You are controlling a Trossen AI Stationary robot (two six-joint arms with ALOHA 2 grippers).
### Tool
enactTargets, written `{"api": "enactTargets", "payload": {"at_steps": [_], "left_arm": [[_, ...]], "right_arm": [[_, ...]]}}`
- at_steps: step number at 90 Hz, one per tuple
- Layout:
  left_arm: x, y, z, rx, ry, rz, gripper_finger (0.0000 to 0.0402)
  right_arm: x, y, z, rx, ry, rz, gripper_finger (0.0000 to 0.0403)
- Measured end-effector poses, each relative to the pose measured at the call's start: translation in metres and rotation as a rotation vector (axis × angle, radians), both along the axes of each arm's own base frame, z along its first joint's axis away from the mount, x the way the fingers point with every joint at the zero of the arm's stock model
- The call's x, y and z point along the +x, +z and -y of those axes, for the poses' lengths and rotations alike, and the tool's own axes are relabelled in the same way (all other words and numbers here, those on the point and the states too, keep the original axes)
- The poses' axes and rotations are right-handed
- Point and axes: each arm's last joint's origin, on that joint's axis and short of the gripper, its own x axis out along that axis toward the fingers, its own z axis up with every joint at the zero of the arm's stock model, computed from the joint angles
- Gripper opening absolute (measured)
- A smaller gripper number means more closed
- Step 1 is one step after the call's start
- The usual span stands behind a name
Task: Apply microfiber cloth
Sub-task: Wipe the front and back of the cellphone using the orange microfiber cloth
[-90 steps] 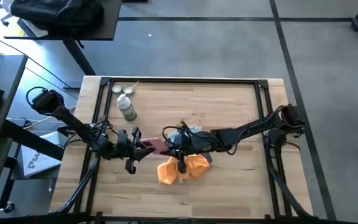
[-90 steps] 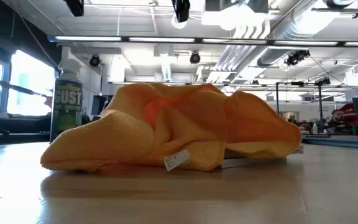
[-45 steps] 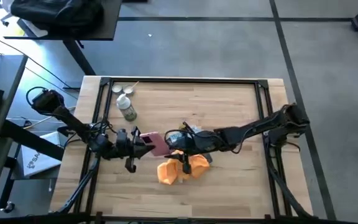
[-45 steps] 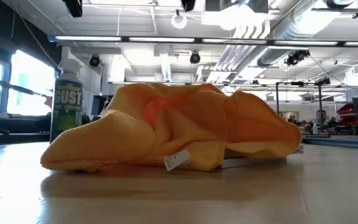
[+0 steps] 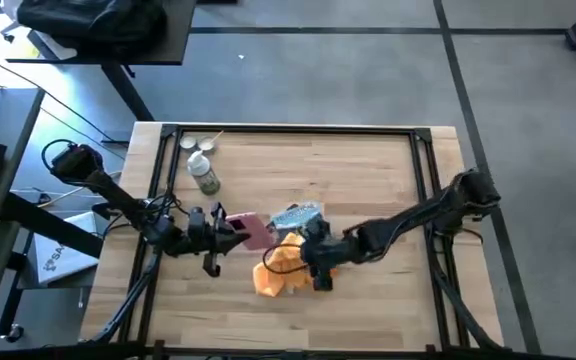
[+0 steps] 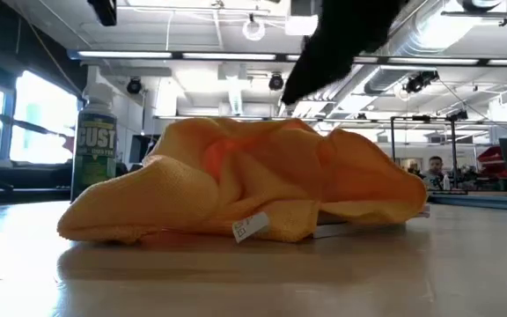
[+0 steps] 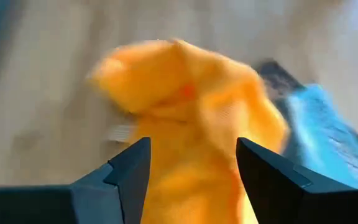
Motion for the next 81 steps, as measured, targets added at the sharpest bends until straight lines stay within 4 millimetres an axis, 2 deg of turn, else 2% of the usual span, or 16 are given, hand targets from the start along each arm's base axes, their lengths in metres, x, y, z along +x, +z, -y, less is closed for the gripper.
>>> {"api": "enactTargets", "payload": {"at_steps": [10,24,33,47,52,66,73,81], "left_arm": [[-0.002,0.000,0.000,0.019,0.031,-0.011,0.0010],[-0.008,0.004,0.001,0.045,0.073,-0.026,0.0010],[-0.011,0.006,0.001,0.052,0.079,-0.040,0.0010],[-0.011,0.003,0.002,0.013,0.049,-0.056,0.0010],[-0.011,0.004,0.002,-0.015,0.014,-0.043,0.0010],[-0.011,0.004,0.002,-0.148,-0.011,-0.024,0.0010],[-0.010,0.001,0.002,-0.201,-0.016,-0.039,0.0010],[-0.008,-0.005,0.000,-0.235,-0.010,-0.080,0.0010]], "right_arm": [[0.006,-0.024,-0.002,-0.062,-0.024,-0.029,0.0195],[0.017,-0.046,-0.007,-0.022,-0.006,-0.024,0.0164],[0.018,-0.056,-0.008,-0.023,-0.005,-0.041,0.0124],[0.021,-0.051,-0.009,-0.027,-0.024,-0.008,0.0028],[0.025,-0.044,-0.012,-0.027,-0.007,0.014,0.0010],[0.033,-0.007,-0.029,-0.032,0.064,0.044,0.0007],[0.033,0.021,-0.038,-0.103,0.109,0.022,0.0002],[0.031,0.064,-0.045,-0.244,0.110,0.007,0.0001]]}}
